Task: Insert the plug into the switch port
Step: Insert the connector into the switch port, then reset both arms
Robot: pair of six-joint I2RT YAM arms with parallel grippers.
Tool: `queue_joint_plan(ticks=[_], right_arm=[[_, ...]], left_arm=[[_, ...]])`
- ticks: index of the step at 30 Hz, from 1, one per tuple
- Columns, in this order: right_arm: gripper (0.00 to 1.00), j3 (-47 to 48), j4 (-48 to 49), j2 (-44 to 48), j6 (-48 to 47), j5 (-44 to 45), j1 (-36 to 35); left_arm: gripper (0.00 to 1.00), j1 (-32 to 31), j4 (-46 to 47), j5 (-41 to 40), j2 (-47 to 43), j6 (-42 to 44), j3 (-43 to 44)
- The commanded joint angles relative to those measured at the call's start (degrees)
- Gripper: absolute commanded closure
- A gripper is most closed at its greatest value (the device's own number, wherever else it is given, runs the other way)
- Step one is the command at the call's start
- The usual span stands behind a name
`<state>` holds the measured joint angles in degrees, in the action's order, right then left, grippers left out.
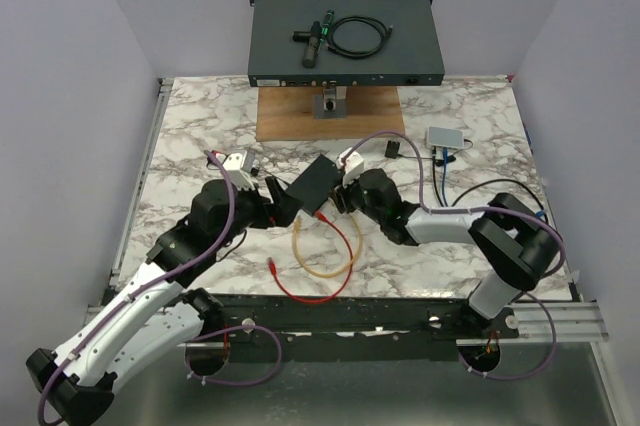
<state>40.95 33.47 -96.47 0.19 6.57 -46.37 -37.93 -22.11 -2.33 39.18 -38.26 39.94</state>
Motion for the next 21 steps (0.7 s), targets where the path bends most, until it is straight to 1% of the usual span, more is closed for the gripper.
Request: queue_joint_plan(ticks=[1,3,4,6,7,11,15,16,18,21], right_arm=[[0.50,-2.50,2.41,5.98,0.42,3.12,0.44],[0.46,-2.67,-0.21,8.93,0.42,3.10,0.47],[0.44,-2.71,-1.92,10.53,0.38,3.26,0.49],[0.42,-2.23,-6.27,13.83,0.45,3.91,0.47],[0.41,-2.12,-7.87,15.67,0.35,3.75,0.43],[0.31,-2.92,-12.64,22.54,0.66,4.97,0.47],[0.13,-3.41,-18.12,30.21,1.06,5.53,0.46],[0.01,-3.29,-19.53,31.82,1.15,5.15,0.44],[0.00,-2.69,-23.22,35.39,2.88,4.33,0.45],[0.00,-0.77,-28.58,39.60,7.22,5.97,0.45]], left_arm=[[0.08,0.47,-4.56,1.24,-0.98,2.91,3.43],[0.08,0.46,-6.16,1.10,-1.52,3.56,4.49],[0.05,0.43,-7.00,0.94,-1.98,3.95,5.12],[0.04,0.56,-8.52,0.13,-3.01,4.95,6.19],[0.02,0.53,-9.25,-0.36,-3.61,5.55,6.58],[0.02,0.61,-10.91,-2.43,-5.46,7.98,8.01],[0.01,0.75,-12.86,-4.86,-6.14,9.51,9.55],[0.01,0.77,-12.96,-4.96,-6.37,10.04,9.62],[0.01,0.82,-12.79,-4.89,-6.95,11.10,9.93],[0.02,0.86,-13.30,-5.19,-7.31,11.87,11.21]])
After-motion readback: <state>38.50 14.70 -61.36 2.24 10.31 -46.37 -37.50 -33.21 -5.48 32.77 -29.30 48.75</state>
